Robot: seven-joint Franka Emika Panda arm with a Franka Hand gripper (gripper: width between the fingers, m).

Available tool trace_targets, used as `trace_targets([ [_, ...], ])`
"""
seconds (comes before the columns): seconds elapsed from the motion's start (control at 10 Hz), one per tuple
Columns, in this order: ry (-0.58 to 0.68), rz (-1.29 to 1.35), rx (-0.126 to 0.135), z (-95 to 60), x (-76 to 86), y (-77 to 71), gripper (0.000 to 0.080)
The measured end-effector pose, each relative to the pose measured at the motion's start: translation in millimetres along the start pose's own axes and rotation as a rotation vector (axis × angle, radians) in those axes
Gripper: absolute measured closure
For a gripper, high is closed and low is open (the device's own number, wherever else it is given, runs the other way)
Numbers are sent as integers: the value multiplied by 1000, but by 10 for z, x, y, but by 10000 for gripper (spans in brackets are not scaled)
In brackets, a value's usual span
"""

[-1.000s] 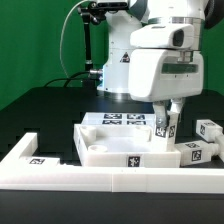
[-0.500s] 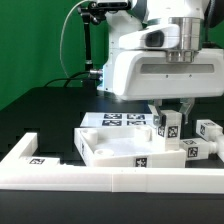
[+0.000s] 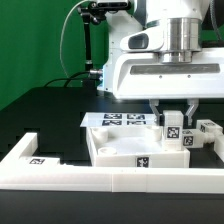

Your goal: Assemble one leg

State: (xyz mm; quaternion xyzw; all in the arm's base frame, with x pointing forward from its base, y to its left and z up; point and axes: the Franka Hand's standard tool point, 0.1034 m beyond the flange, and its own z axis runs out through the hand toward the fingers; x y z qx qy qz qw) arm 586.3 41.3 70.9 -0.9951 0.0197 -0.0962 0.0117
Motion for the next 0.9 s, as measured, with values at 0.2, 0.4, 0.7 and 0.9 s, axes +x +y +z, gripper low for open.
trace_targets([
  [0.2,0,-19,1,2,-2,-8,275],
  [0.4,1,-237,-10,-9,-3,-85,168],
  [0.7,-2,-353,-9,-6,0,-81,151],
  [0.9,-2,-349,-8,-5,-1,-81,151],
])
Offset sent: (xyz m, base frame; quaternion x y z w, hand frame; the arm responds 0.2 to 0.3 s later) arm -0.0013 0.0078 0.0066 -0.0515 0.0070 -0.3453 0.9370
